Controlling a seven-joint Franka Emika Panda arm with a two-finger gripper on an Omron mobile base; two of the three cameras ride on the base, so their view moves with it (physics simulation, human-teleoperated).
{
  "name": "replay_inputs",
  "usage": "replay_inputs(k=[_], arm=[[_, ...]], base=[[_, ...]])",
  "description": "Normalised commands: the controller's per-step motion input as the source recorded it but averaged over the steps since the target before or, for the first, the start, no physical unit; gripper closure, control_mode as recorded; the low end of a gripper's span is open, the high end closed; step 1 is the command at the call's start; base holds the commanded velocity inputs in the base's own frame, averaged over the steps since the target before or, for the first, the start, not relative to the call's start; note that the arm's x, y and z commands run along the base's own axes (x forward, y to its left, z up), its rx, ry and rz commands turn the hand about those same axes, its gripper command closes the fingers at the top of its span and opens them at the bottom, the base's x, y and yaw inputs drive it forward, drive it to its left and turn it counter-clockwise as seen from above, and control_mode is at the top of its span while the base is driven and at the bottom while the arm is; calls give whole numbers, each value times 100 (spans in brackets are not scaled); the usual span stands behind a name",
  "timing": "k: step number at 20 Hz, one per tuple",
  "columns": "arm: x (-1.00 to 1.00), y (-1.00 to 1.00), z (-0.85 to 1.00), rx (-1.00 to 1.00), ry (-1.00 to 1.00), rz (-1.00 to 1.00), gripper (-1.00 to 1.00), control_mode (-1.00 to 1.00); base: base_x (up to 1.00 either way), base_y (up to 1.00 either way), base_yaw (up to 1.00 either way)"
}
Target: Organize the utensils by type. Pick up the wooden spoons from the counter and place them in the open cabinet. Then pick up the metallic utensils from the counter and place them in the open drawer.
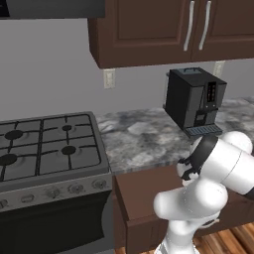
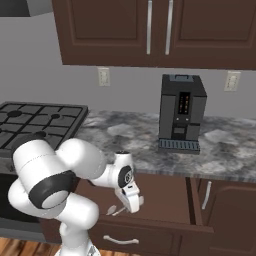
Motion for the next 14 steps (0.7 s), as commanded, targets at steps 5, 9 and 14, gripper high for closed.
replay_inputs(k=[5,9,14], arm=[[9,0,0,7,0,3,100,-100],[24,0,0,6,0,0,100,-100],[25,0,-6,4,0,0,100,-100]], base=[[0,0,0],[0,0,0],[0,0,0]])
